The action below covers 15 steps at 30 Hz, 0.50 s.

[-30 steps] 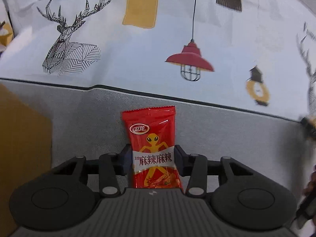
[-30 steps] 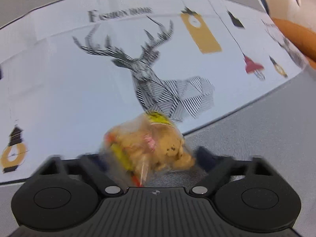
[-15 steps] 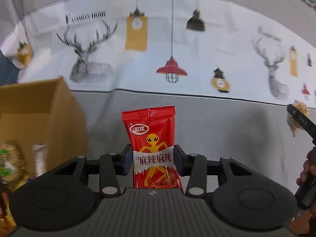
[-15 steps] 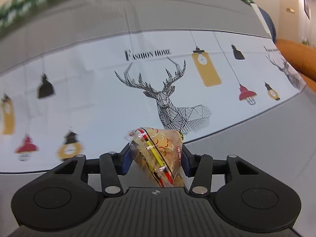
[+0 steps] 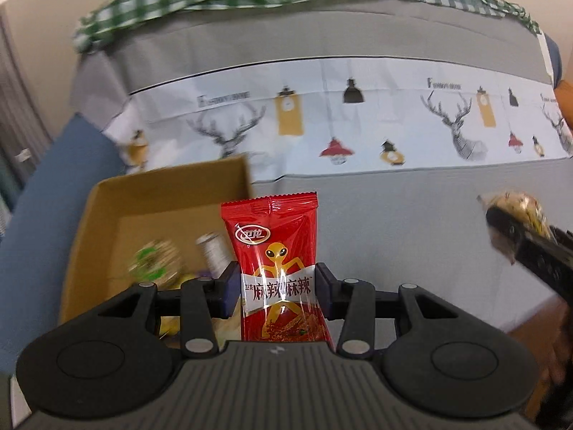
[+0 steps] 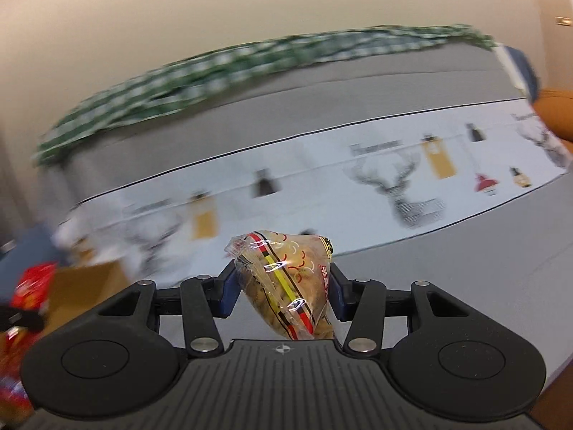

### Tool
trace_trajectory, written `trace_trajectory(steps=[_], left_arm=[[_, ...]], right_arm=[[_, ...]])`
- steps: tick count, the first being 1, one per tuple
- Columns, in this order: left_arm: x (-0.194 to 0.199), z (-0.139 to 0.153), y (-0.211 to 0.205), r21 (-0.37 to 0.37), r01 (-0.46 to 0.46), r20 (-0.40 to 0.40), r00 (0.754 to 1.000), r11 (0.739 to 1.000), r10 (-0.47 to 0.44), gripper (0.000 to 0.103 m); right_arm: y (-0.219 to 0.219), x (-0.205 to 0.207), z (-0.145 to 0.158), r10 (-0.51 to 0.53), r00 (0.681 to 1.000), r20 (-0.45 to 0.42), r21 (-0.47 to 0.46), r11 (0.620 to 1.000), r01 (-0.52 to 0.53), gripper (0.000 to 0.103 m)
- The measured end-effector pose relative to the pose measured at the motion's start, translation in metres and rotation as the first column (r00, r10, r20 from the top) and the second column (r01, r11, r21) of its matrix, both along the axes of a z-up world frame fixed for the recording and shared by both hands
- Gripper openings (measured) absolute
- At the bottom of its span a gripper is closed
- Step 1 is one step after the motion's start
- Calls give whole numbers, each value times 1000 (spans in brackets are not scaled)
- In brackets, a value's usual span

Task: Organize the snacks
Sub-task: 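Carry the spicy-strip packet and peanut bag over the box with both tools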

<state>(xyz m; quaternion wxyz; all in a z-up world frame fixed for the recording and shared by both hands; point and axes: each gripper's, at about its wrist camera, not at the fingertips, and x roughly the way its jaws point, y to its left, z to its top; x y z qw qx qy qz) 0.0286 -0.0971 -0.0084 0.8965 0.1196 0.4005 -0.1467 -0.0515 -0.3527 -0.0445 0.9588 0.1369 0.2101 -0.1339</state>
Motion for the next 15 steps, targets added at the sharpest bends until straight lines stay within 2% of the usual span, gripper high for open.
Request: trace_trajectory(steps=[5, 7, 12, 15], left_arm=[[-45, 3, 58, 9, -31, 2, 1000, 999, 31, 48], [-63, 2, 79, 2, -42, -3, 999, 999, 42, 48], [-106, -4, 116, -11, -75, 1, 997, 997, 75, 48], [-125, -6, 126, -16, -86, 15, 996, 996, 86, 48]], right_arm=[[74, -46, 15, 162, 986, -42, 89, 983, -158, 51], [102, -61, 18, 219, 974, -61, 98, 972, -212, 51], [161, -97, 24, 312, 947, -81, 59, 949, -308, 51], [180, -109, 31, 344, 936, -79, 9, 939, -344, 51]])
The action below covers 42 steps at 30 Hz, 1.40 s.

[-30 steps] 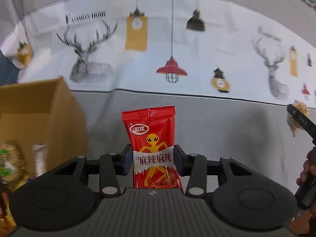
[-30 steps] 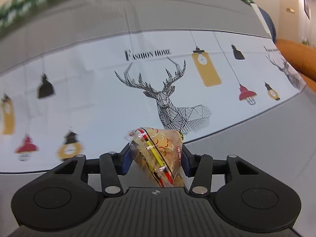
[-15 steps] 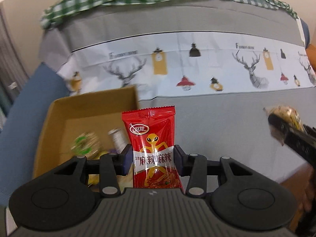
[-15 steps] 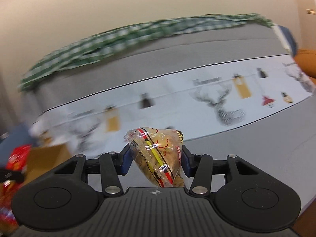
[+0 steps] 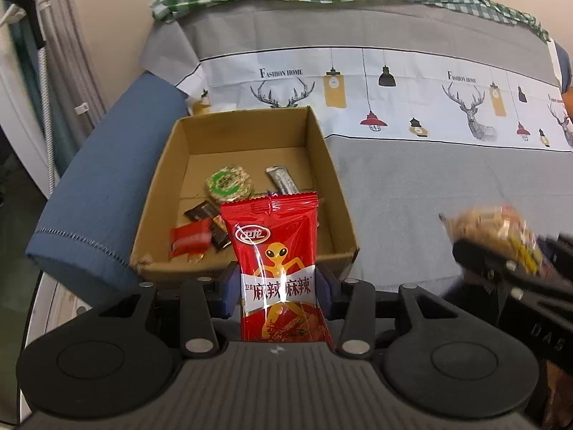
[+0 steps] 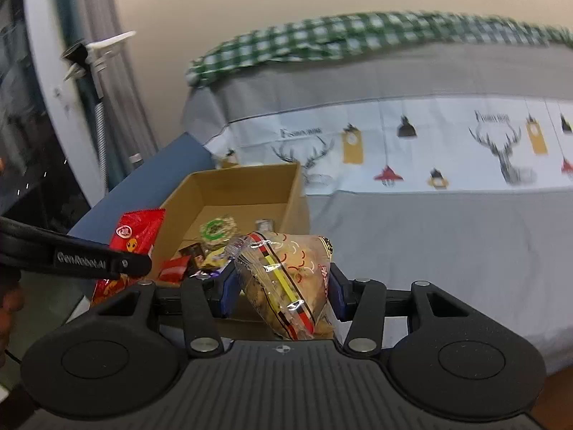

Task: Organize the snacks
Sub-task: 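Carry the spicy-strip packet and peanut bag over the box with both tools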

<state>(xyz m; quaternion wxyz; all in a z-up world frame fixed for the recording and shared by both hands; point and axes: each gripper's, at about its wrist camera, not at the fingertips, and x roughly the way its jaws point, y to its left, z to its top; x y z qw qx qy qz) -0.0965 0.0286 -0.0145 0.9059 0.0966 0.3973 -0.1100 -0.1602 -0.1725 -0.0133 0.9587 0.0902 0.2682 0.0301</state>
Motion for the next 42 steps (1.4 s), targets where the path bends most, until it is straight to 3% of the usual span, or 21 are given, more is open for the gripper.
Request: trace_trajectory(steps=[15, 42], left_arm=[[-27, 3, 18, -70, -8, -10, 1000, 997, 8, 48], [-14, -7, 24, -93, -33, -64, 998, 995, 27, 48]], right_arm=[[25, -35, 25, 62, 993, 97, -100, 994, -53, 51], [29, -18, 16, 83, 996, 32, -98, 992, -79, 51]])
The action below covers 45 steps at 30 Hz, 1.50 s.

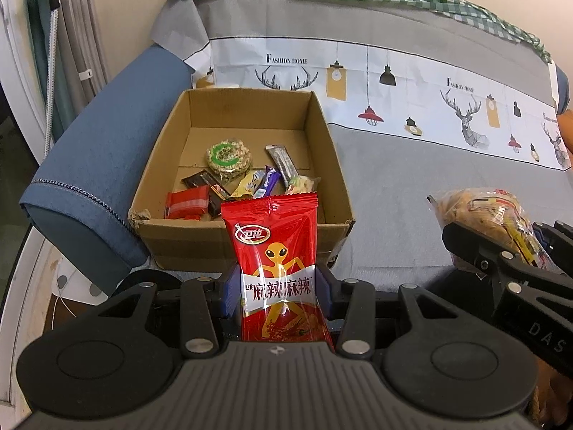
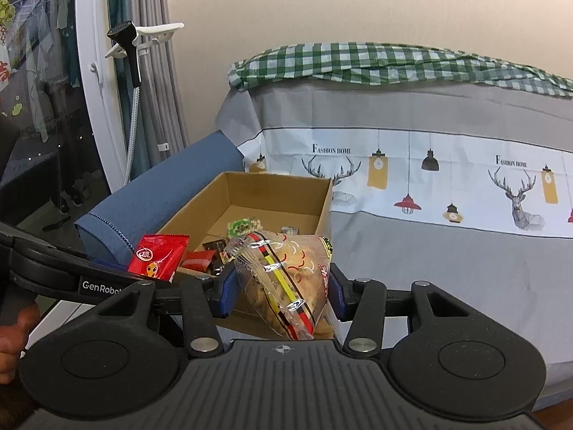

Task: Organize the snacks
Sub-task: 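Carry the spicy-strip packet and peanut bag over the box with both tools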

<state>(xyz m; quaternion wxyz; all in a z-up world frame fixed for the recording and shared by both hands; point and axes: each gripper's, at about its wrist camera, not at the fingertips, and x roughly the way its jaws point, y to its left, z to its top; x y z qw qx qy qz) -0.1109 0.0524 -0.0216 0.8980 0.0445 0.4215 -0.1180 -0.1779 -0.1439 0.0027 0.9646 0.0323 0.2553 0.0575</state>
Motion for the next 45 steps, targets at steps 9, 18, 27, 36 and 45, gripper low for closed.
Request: trace_trajectory(steps=[9, 18, 27, 36, 45], left_arm=[[19, -13, 3, -2, -12, -47, 999, 1000, 12, 48], [54, -16, 13, 3, -32, -55, 998, 999, 32, 48], [128, 1, 24, 17, -61, -3, 998, 998, 61, 48], [211, -24, 25, 57, -75, -51, 996, 996, 78, 48], [268, -66, 29, 97, -77, -118, 989, 992, 88, 48]], right_arm=[[-2, 15, -12, 8, 998, -66, 4, 1000, -8, 51], [3, 39, -19, 18, 995, -94, -46, 999, -22, 51], [17, 98, -20, 60, 994, -94, -35, 997, -64, 51], [32, 193, -38, 82, 990, -119, -33, 996, -87, 51], [37, 257, -73, 82, 980, -183, -45, 995, -92, 51]])
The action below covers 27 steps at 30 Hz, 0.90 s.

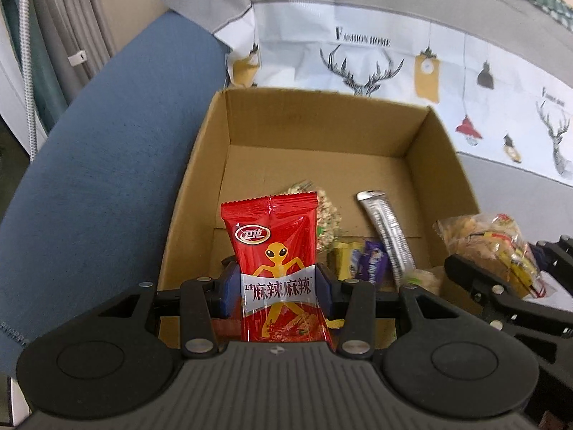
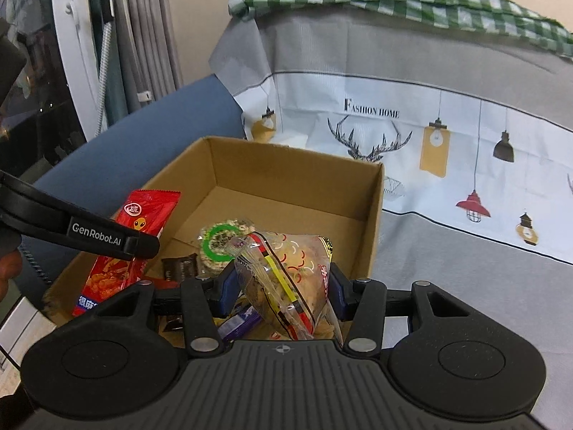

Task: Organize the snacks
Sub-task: 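Carry the spicy-strip packet and peanut bag over the box with both tools, then open both tools to drop the spicy-strip packet and peanut bag into the box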

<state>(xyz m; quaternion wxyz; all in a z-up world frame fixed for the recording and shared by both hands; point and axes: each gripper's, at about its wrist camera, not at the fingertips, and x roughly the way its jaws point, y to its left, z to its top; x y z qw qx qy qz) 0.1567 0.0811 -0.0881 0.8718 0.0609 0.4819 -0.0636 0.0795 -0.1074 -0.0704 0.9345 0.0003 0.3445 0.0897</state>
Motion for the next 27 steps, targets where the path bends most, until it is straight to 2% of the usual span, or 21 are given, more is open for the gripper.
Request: trace_trajectory(steps=[6, 7, 10, 11, 13, 15, 20, 23, 27], left_arm=[[18, -25, 0, 32, -7, -35, 999, 999, 8, 49], [20, -27, 0, 38, -9, -29, 1000, 999, 10, 53], [21, -22, 0, 48, -27, 23, 999, 998, 26, 102], [19, -18, 1, 52, -46, 54, 998, 998, 43, 103], [12, -11, 0, 61, -51, 77, 996, 997, 46, 103], [7, -7, -2, 80, -43, 58, 998, 996, 38, 103], [-32, 7, -1, 83, -57, 46, 998, 995, 53, 103], [-64, 13, -2, 69, -66, 31, 997, 995, 64, 103], [-113, 19, -10, 86, -30, 39, 999, 996, 27, 103]], right_arm=[[-1, 26, -20, -9, 999, -38, -1, 1000, 9, 52], [-1, 30, -22, -9, 999, -37, -1, 1000, 9, 52], [-2, 40, -24, -14, 1000, -24, 2, 1000, 14, 58], [-3, 43, -22, -26, 1000, -12, 7, 1000, 26, 74], [-6, 44, -16, -64, 998, 15, 3, 998, 64, 95], [-8, 38, -7, -87, 995, 57, 5, 996, 87, 96], [-7, 6, 4, -74, 997, 31, -11, 997, 74, 98], [-4, -34, 12, -78, 997, 7, -8, 997, 78, 98], [-5, -93, 22, -145, 989, 17, -12, 989, 145, 99]])
